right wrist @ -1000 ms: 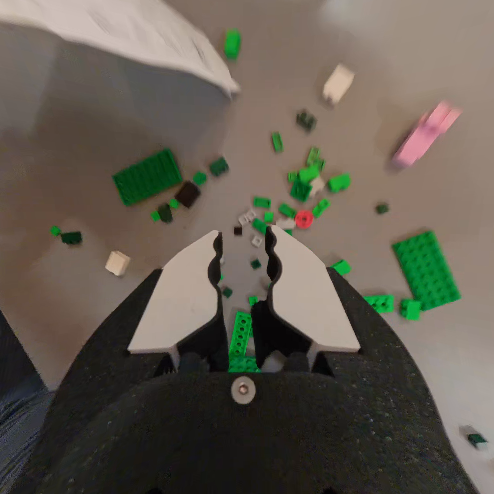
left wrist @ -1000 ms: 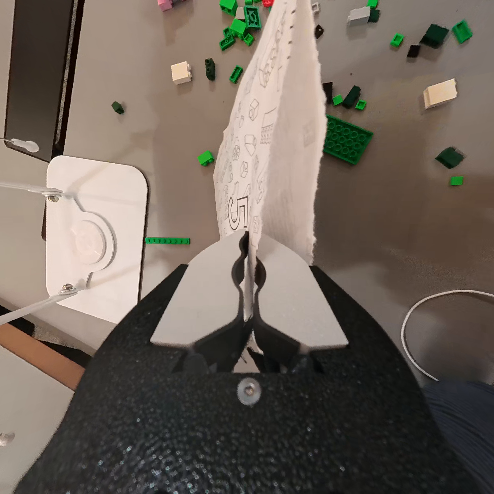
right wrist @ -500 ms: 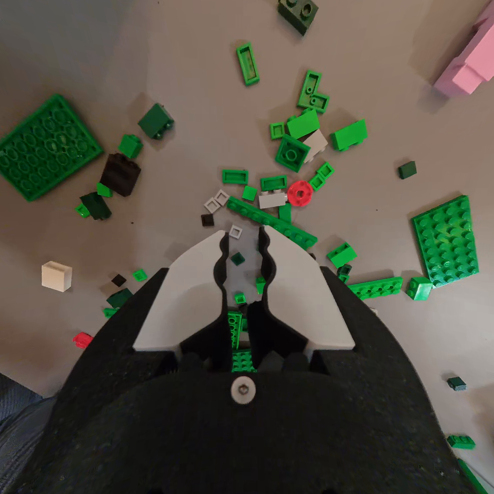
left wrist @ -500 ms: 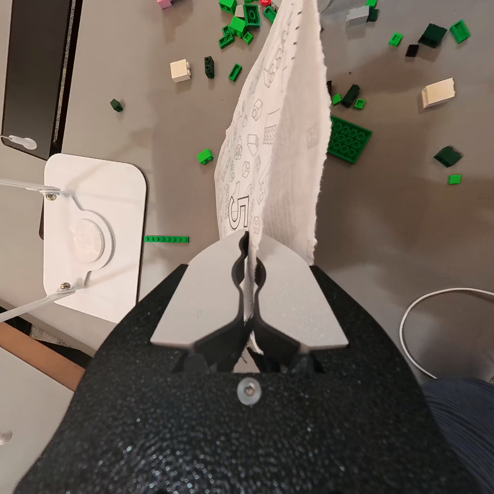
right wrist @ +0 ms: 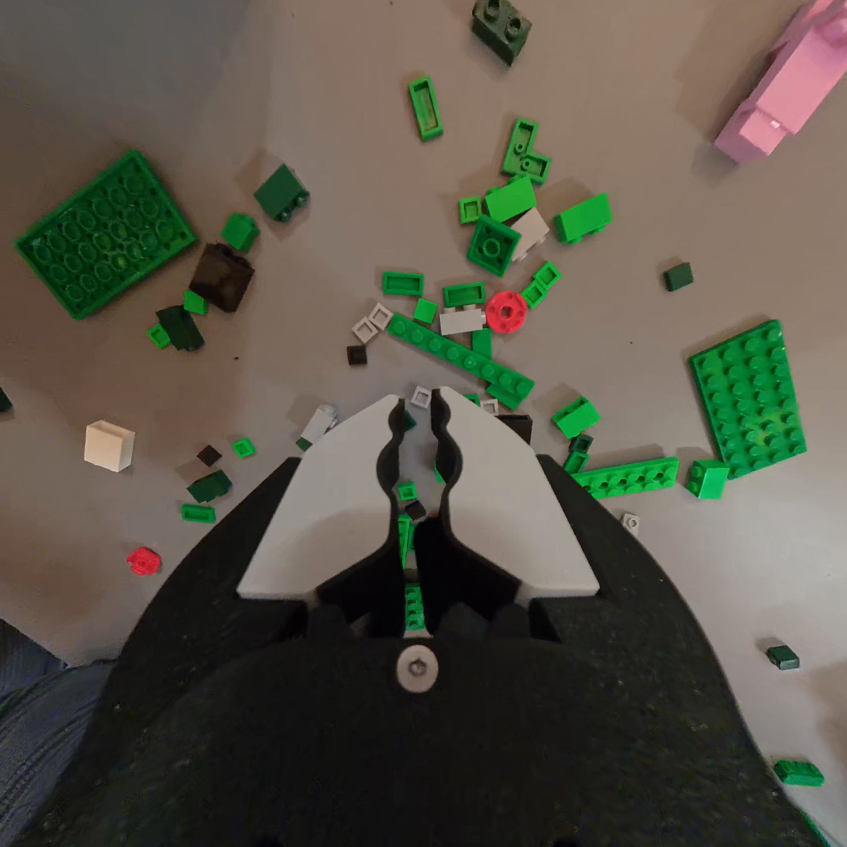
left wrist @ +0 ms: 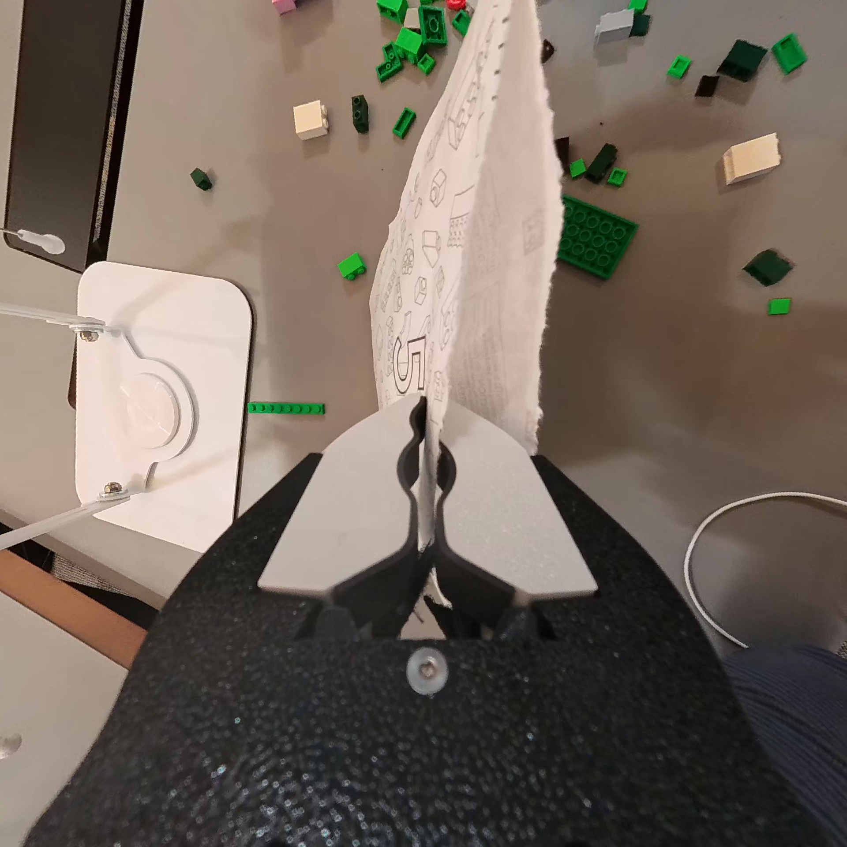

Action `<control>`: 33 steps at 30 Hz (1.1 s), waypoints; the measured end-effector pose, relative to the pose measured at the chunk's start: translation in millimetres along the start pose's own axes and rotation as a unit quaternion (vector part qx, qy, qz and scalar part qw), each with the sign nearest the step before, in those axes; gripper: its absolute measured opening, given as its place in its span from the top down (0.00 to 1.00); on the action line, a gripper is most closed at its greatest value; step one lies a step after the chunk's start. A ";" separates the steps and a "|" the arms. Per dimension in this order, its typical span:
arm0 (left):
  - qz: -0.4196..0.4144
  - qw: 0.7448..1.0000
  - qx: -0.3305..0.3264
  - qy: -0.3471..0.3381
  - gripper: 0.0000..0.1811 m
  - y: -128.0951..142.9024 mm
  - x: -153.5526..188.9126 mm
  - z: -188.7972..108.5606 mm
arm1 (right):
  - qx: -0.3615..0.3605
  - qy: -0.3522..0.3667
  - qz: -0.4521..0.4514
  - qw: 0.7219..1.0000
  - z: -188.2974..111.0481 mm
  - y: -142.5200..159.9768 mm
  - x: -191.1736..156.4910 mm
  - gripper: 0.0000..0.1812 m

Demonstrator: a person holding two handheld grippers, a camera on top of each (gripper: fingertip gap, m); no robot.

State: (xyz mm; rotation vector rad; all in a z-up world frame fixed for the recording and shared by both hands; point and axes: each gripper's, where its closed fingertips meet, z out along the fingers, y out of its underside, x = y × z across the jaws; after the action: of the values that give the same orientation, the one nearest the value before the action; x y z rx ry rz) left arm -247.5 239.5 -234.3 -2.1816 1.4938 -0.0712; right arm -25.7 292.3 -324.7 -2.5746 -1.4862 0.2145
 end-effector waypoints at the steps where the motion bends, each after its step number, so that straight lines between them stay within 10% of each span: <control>1: 0.001 1.000 0.000 0.000 1.00 -0.1 0.2 0.0 | -0.002 -0.003 0.005 1.000 0.9 1.7 0.8 0.93; 33: 0.001 1.000 -0.002 0.009 1.00 0.3 3.2 0.5 | 0.120 -0.074 -0.068 0.988 9.6 5.3 5.2 0.89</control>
State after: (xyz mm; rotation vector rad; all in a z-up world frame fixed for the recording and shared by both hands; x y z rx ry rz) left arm -246.4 236.8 -235.7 -2.1887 1.5066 -0.0867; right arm -20.6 294.8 -335.4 -2.3026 -1.5693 0.5426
